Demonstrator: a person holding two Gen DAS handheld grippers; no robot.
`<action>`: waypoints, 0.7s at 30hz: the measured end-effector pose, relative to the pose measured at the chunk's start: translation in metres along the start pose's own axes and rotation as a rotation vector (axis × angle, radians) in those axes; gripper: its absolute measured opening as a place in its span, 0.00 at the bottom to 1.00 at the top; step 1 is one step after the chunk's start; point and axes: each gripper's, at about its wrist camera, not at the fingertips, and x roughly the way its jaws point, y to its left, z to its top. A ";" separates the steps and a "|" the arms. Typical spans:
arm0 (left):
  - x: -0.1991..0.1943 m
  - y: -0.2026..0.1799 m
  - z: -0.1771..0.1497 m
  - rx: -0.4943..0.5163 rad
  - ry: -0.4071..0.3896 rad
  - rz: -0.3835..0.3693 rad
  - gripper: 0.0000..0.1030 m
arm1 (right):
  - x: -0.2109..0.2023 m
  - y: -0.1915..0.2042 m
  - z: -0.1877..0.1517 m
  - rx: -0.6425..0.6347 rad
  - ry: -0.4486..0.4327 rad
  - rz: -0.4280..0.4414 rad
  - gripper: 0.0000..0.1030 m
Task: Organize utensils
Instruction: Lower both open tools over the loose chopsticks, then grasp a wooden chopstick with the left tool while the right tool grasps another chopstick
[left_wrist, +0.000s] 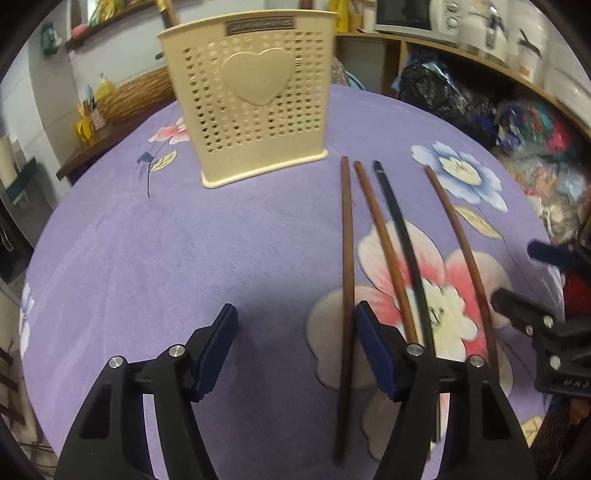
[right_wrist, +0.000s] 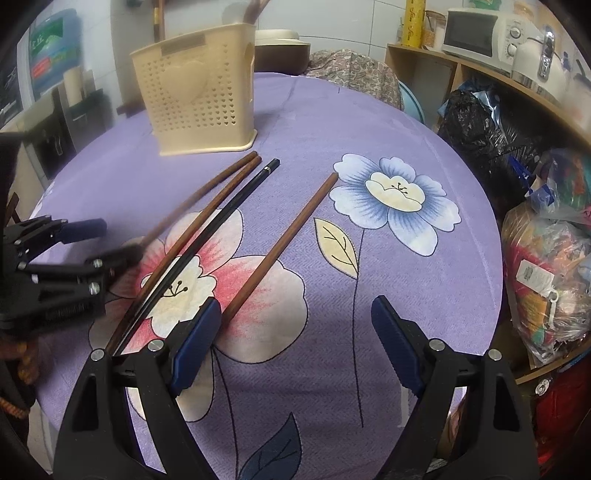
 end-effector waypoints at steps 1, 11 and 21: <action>0.002 0.002 0.003 -0.004 0.000 0.008 0.63 | 0.002 -0.002 0.002 0.008 0.002 0.007 0.80; 0.033 -0.023 0.051 0.119 0.041 0.009 0.45 | 0.019 -0.017 0.034 0.051 -0.007 0.047 0.80; 0.064 -0.033 0.084 0.103 0.063 -0.010 0.20 | 0.054 -0.024 0.067 0.113 0.045 0.043 0.42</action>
